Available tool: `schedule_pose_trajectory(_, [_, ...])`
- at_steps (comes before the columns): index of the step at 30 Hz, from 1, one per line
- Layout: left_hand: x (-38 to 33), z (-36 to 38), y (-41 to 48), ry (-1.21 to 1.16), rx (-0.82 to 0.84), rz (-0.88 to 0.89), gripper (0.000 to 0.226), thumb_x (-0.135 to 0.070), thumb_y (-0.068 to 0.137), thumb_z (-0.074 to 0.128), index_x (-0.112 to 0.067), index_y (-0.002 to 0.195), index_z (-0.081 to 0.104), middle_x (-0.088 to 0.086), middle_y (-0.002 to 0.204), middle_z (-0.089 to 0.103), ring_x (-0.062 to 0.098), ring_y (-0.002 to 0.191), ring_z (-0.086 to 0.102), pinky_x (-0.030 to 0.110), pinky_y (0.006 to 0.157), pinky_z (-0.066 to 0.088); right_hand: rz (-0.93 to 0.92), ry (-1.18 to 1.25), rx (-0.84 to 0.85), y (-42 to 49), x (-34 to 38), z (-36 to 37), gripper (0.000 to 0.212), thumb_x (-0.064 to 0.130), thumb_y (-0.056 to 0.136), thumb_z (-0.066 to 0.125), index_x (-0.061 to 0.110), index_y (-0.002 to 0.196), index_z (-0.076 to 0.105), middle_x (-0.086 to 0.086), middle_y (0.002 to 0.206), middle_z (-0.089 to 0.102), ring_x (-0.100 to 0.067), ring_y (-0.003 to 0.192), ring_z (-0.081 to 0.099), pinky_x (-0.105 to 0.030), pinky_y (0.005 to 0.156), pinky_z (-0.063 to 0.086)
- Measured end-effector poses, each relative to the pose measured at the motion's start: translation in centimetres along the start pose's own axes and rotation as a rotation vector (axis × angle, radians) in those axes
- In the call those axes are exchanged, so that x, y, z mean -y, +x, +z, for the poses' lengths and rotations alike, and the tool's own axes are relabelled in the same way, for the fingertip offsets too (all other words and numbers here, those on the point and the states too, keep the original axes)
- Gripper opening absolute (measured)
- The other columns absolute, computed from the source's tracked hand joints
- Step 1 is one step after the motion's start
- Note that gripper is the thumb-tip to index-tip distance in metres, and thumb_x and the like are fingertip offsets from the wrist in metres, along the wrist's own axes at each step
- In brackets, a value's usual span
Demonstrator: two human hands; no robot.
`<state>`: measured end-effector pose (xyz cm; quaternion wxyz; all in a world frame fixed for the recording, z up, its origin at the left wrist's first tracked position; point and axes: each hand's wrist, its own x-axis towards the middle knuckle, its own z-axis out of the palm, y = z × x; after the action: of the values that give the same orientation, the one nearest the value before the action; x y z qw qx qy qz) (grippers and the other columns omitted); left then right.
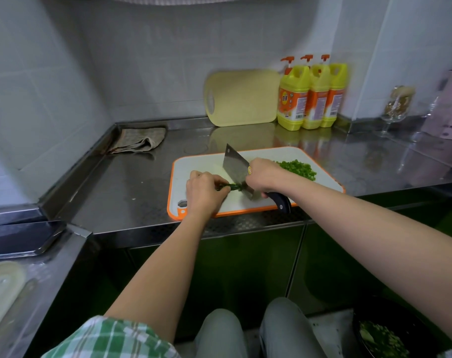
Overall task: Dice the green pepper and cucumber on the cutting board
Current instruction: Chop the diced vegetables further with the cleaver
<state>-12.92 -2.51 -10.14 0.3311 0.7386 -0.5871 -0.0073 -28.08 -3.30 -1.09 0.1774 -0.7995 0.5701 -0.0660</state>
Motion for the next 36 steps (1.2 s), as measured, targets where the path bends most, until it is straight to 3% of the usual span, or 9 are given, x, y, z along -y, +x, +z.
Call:
schedule_pose_trajectory(6, [-0.1, 0.1, -0.1, -0.010, -0.018, 0.019, 0.022, -0.042, 0.083, 0.068, -0.033, 0.102, 0.073, 0.000, 0.099, 0.068, 0.020, 0.104, 0.045, 0.030, 0.080, 0.041, 0.015, -0.069, -0.038, 0.6, 0.6, 1.2, 0.008, 0.002, 0.087, 0.053, 0.001, 0.094, 0.057, -0.011, 0.064, 0.056, -0.024, 0.050, 0.056, -0.029, 0.053, 0.049])
schedule_pose_trajectory(9, [-0.7, -0.4, -0.6, -0.007, -0.067, 0.138, 0.039, -0.043, 0.083, 0.067, -0.029, 0.119, 0.066, -0.002, 0.100, 0.066, 0.022, 0.106, 0.046, 0.035, 0.085, 0.040, 0.016, -0.111, -0.042, 0.7, 0.7, 1.4, 0.029, 0.001, 0.083, 0.060, 0.004, 0.112, 0.060, -0.009, 0.070, 0.056, -0.024, 0.056, 0.057, -0.033, 0.063, 0.054])
schedule_pose_trajectory(12, [-1.0, -0.6, -0.9, -0.042, -0.100, 0.187, 0.035, -0.039, 0.086, 0.066, -0.030, 0.119, 0.064, -0.004, 0.102, 0.063, 0.020, 0.104, 0.047, 0.032, 0.082, 0.036, 0.005, -0.087, -0.030, 0.9, 0.3, 1.2, 0.033, 0.001, 0.085, 0.057, 0.005, 0.118, 0.058, -0.008, 0.073, 0.055, -0.023, 0.057, 0.059, -0.035, 0.067, 0.057])
schedule_pose_trajectory(16, [-1.0, -0.8, -1.0, 0.027, -0.096, 0.143, 0.018, -0.033, 0.090, 0.064, -0.025, 0.102, 0.074, 0.001, 0.098, 0.067, 0.022, 0.101, 0.047, 0.034, 0.080, 0.040, 0.010, -0.067, -0.051, 0.8, 0.2, 1.1, 0.010, 0.002, 0.086, 0.052, 0.003, 0.095, 0.058, -0.009, 0.063, 0.055, -0.021, 0.052, 0.056, -0.030, 0.057, 0.050])
schedule_pose_trajectory(18, [-0.9, -0.8, -1.1, 0.024, -0.110, 0.102, 0.018, -0.033, 0.089, 0.065, -0.024, 0.101, 0.075, 0.002, 0.099, 0.066, 0.023, 0.102, 0.047, 0.034, 0.080, 0.040, 0.017, -0.030, -0.062, 0.7, -0.1, 1.0, 0.010, 0.004, 0.089, 0.047, 0.004, 0.088, 0.057, -0.009, 0.059, 0.056, -0.020, 0.048, 0.056, -0.029, 0.055, 0.048])
schedule_pose_trajectory(24, [-0.8, -0.8, -1.0, 0.041, -0.077, 0.015, 0.016, -0.035, 0.088, 0.066, -0.027, 0.096, 0.077, 0.001, 0.092, 0.070, 0.021, 0.101, 0.047, 0.030, 0.073, 0.034, -0.020, 0.025, -0.066, 0.4, -0.3, -0.2, 0.021, 0.006, 0.091, 0.044, -0.001, 0.100, 0.061, -0.013, 0.071, 0.065, -0.022, 0.051, 0.059, -0.028, 0.056, 0.048])
schedule_pose_trajectory(29, [-0.7, -0.8, -1.0, -0.017, -0.065, 0.013, 0.013, -0.032, 0.087, 0.069, -0.026, 0.094, 0.078, -0.002, 0.091, 0.072, 0.020, 0.101, 0.046, 0.033, 0.078, 0.041, -0.010, -0.051, 0.038, -0.4, 0.7, -0.2, 0.018, 0.001, 0.091, 0.042, -0.002, 0.099, 0.058, -0.010, 0.058, 0.055, -0.019, 0.048, 0.053, -0.025, 0.047, 0.041])
schedule_pose_trajectory(36, [-0.7, -0.9, -0.9, -0.031, -0.047, 0.028, 0.013, -0.032, 0.086, 0.070, -0.026, 0.094, 0.078, -0.003, 0.093, 0.073, 0.021, 0.100, 0.048, 0.035, 0.080, 0.042, 0.004, 0.031, -0.065, 0.7, 0.3, 1.6, 0.009, 0.006, 0.092, 0.046, 0.005, 0.098, 0.053, -0.009, 0.070, 0.056, -0.020, 0.047, 0.057, -0.026, 0.048, 0.046])
